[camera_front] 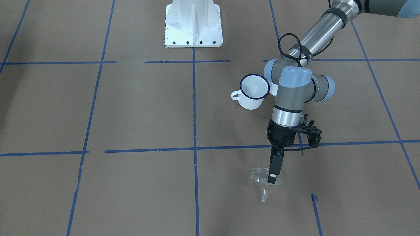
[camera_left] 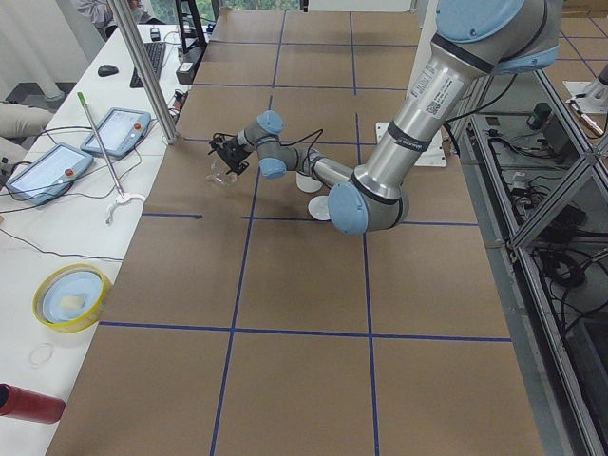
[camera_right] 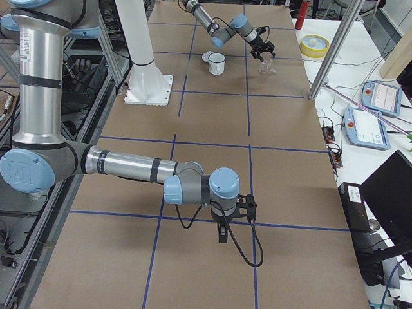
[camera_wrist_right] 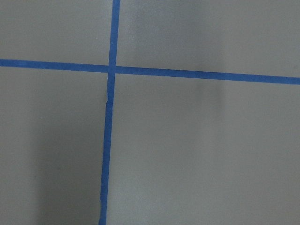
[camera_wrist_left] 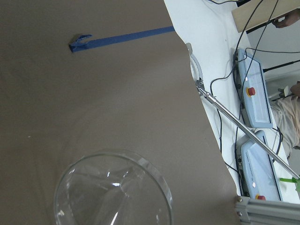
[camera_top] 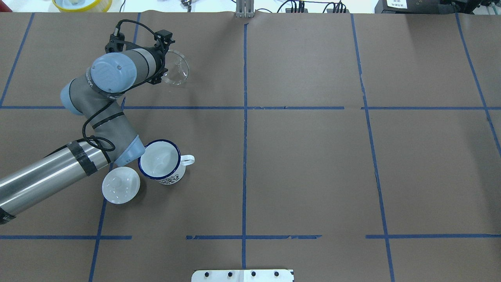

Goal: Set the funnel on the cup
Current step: 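Lift the clear glass cup with the left gripper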

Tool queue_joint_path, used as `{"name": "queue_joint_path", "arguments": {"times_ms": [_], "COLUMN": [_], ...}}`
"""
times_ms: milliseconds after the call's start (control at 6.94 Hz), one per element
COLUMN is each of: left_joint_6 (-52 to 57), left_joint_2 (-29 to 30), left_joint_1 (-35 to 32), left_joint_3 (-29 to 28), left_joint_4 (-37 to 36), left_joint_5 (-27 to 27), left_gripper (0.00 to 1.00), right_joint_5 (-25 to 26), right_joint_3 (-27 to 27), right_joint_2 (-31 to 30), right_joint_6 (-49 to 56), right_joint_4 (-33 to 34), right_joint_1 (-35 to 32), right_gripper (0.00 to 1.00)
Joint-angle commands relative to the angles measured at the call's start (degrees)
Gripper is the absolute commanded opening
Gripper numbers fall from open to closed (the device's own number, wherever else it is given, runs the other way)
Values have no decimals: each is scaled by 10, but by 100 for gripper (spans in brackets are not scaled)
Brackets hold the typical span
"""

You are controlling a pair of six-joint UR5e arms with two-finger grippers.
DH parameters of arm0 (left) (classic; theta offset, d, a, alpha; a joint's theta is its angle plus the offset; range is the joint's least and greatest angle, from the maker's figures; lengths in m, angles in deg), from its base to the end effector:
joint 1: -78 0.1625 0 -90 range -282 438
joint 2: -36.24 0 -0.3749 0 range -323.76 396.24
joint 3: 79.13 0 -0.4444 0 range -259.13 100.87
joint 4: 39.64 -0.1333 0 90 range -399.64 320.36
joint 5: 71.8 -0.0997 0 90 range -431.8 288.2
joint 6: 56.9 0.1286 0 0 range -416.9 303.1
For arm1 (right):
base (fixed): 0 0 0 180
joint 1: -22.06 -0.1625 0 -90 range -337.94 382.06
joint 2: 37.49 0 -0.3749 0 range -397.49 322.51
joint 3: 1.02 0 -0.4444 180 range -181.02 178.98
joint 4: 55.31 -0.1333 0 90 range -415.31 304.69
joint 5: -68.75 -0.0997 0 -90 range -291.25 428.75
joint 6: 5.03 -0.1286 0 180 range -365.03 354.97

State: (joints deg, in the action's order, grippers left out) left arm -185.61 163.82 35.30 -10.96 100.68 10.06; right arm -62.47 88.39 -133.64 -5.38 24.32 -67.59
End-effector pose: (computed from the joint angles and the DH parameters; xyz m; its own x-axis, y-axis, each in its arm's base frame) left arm 0.4949 -0.6628 0.2995 -0.2467 -0.6147 -0.7492 0.7845 0.3272 -0.5268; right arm 0.0455 -0.5071 0.6776 0.7519 -0.0402 0.6580 0.0015 0.9982 0.0593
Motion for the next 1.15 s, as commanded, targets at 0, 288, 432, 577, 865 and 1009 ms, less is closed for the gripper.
{"name": "queue_joint_path", "arguments": {"times_ms": [0, 288, 432, 577, 865, 1009], "left_joint_6": [4, 42, 48, 49, 53, 54], "left_joint_2": [14, 15, 15, 14, 14, 9], "left_joint_1": [2, -9, -11, -15, -24, -40], "left_joint_3": [-28, -27, -27, -27, -16, 42], "left_joint_4": [14, 63, 63, 62, 61, 52], "left_joint_5": [-2, 2, 2, 2, 4, 32], "left_gripper": [94, 0, 0, 0, 0, 0], "right_joint_5": [0, 0, 0, 0, 0, 0], "right_joint_3": [0, 0, 0, 0, 0, 0], "right_joint_2": [0, 0, 0, 0, 0, 0], "right_joint_6": [0, 0, 0, 0, 0, 0], "right_joint_4": [0, 0, 0, 0, 0, 0], "right_joint_1": [0, 0, 0, 0, 0, 0], "right_gripper": [100, 100, 100, 100, 100, 100]}}
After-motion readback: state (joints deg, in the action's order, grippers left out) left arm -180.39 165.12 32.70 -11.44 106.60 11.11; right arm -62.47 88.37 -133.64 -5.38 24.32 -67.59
